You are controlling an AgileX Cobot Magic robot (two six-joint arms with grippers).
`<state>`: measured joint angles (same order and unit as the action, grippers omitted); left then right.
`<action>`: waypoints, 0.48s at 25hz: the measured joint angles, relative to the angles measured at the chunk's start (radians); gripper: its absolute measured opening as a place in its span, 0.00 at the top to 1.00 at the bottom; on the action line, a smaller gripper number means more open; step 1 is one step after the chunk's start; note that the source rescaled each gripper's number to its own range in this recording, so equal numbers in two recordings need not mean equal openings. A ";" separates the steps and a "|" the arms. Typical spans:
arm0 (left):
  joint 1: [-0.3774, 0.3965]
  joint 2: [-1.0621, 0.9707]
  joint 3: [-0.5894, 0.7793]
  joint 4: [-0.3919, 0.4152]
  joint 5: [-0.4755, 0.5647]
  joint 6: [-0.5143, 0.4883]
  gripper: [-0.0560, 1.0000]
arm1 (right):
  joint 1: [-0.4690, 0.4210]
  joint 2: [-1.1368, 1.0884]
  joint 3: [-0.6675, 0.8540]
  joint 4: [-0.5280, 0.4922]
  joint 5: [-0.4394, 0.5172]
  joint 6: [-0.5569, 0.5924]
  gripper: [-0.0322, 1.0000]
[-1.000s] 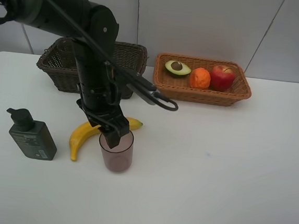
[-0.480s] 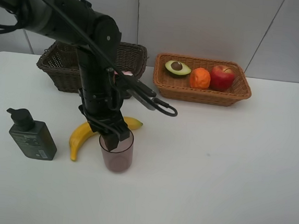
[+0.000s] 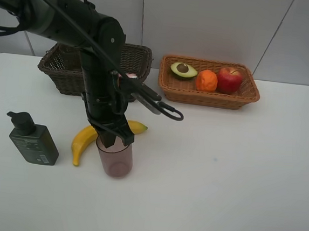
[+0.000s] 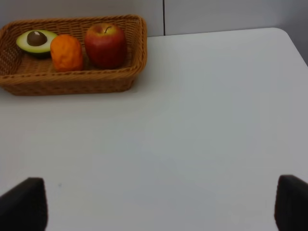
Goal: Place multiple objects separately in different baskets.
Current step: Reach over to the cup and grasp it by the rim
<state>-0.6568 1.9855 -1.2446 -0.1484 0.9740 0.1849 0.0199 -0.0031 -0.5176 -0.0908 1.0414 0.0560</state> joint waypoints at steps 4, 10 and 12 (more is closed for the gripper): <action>0.000 0.000 0.000 -0.010 0.000 0.000 0.95 | 0.000 0.000 0.000 0.000 0.000 0.000 0.00; 0.000 0.000 0.000 -0.019 0.007 -0.011 0.95 | 0.000 0.000 0.000 0.000 0.000 0.000 0.00; 0.000 0.000 0.000 -0.020 0.020 -0.019 0.95 | 0.000 0.000 0.000 0.000 0.000 0.000 0.00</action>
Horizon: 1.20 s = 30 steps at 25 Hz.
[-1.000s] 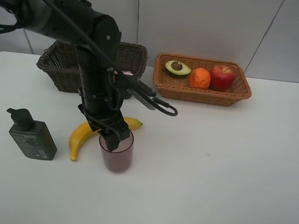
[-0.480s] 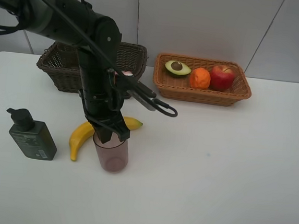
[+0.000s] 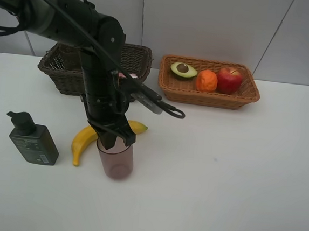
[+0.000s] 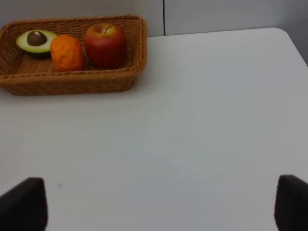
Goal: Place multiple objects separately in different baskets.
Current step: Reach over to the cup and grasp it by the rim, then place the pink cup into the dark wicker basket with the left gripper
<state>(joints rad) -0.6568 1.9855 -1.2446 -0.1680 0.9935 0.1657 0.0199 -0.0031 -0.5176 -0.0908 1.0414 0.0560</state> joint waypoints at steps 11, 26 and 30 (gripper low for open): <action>0.015 -0.107 -0.003 -0.001 0.015 -0.050 0.95 | 0.000 0.000 0.000 0.000 0.000 0.000 0.00; 0.130 -0.171 -0.302 0.021 0.216 -0.057 0.95 | 0.000 0.000 0.000 0.000 0.000 0.000 0.00; 0.164 -0.171 -0.392 0.082 0.218 -0.057 0.95 | 0.000 0.000 0.000 0.000 0.000 0.000 0.00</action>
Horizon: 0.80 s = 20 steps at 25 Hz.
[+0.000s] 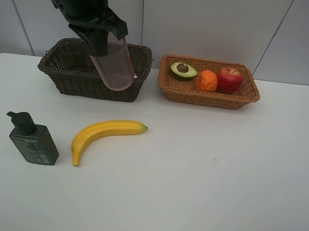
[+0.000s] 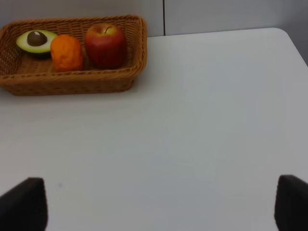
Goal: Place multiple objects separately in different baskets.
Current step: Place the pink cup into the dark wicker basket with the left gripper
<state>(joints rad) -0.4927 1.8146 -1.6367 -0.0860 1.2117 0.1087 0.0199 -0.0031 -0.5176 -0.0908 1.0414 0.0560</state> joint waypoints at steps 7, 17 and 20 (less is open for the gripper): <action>0.052 0.000 -0.049 0.121 -0.057 0.000 0.95 | 0.000 0.000 0.000 0.000 0.000 0.000 0.00; 0.115 0.053 -0.049 0.258 -0.253 0.002 0.95 | 0.000 0.000 0.000 0.000 0.000 0.000 0.00; 0.133 0.085 -0.049 0.283 -0.308 0.007 0.95 | 0.000 0.000 0.000 0.000 0.000 0.000 0.00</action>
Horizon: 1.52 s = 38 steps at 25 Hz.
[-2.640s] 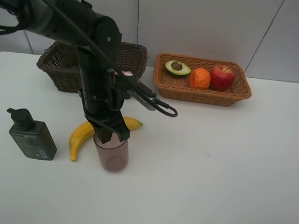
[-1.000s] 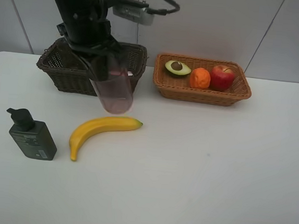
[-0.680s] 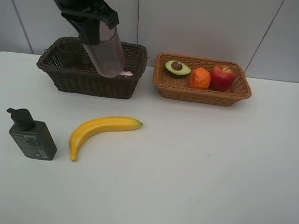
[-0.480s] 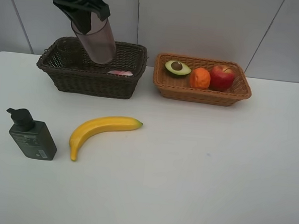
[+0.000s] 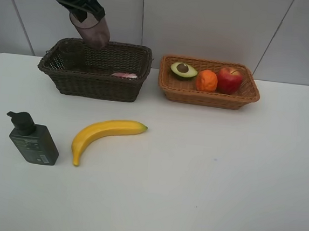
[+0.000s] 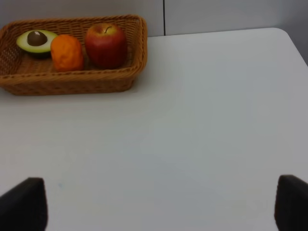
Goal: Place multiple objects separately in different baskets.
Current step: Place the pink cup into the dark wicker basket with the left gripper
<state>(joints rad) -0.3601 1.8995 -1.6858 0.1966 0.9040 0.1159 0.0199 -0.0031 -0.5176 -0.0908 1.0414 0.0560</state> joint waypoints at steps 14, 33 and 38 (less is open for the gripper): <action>0.054 0.172 0.000 0.026 -0.159 0.101 0.95 | 0.000 0.000 0.000 0.000 0.000 0.000 0.00; 0.092 0.229 0.003 0.029 -0.206 0.104 0.95 | 0.000 0.000 0.000 0.000 0.000 0.000 0.00; 0.092 0.229 0.003 0.028 -0.206 0.104 0.95 | 0.000 0.000 0.000 0.000 0.000 0.000 0.00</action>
<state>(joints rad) -0.2679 2.1286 -1.6824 0.2244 0.6980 0.2201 0.0199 -0.0031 -0.5176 -0.0908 1.0414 0.0560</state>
